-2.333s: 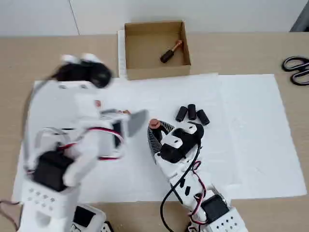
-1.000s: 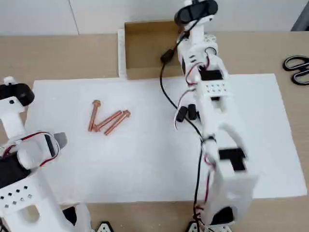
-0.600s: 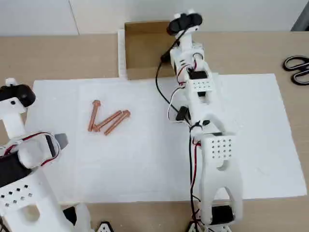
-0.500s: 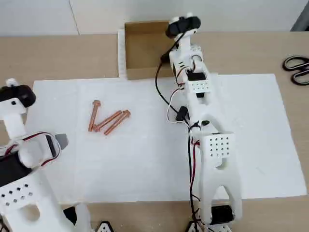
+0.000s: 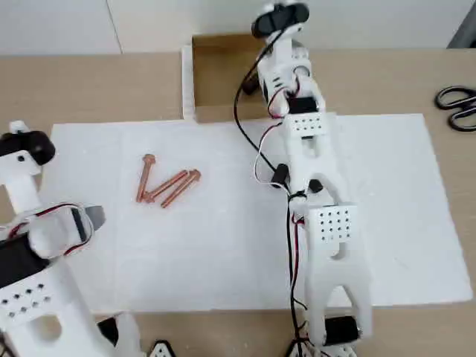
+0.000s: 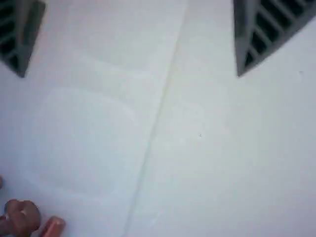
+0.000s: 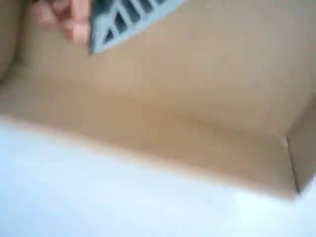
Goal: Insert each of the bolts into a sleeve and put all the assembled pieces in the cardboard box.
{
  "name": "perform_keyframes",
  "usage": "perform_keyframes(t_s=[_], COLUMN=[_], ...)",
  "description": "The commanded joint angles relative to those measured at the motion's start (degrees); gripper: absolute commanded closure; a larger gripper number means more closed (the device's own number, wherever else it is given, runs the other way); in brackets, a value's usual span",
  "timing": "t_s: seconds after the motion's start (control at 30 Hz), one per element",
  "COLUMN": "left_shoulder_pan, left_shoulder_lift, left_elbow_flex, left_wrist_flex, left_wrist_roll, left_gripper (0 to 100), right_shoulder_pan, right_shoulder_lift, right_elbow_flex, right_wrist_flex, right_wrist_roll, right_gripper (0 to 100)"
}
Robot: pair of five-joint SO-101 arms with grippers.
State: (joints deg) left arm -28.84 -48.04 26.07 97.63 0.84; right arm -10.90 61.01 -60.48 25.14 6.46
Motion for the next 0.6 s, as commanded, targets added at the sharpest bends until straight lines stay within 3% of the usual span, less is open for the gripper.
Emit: perform_keyframes(t_s=[0.0,0.27,0.5,0.57], left_shoulder_pan=[0.0,0.0,0.1,0.1], left_shoulder_lift=[0.2,0.2,0.2,0.2], left_elbow_flex=[-0.2,-0.2,-0.2,-0.2], left_wrist_flex=[-1.2,-1.2,-1.2,-1.2], left_wrist_roll=[-0.3,-0.3,-0.3,-0.3], left_gripper=[74,74,74,74], right_shoulder_pan=[0.0,-0.9,-0.8,-0.4], right_shoulder_lift=[-1.5,-1.5,-12.9,-15.4], right_elbow_flex=[-9.1,-36.8,-35.6,-35.5], right_wrist_flex=[7.2,43.4,70.0,71.8], right_wrist_roll=[0.2,0.2,0.2,0.2], right_gripper=[85.5,85.6,85.6,85.8])
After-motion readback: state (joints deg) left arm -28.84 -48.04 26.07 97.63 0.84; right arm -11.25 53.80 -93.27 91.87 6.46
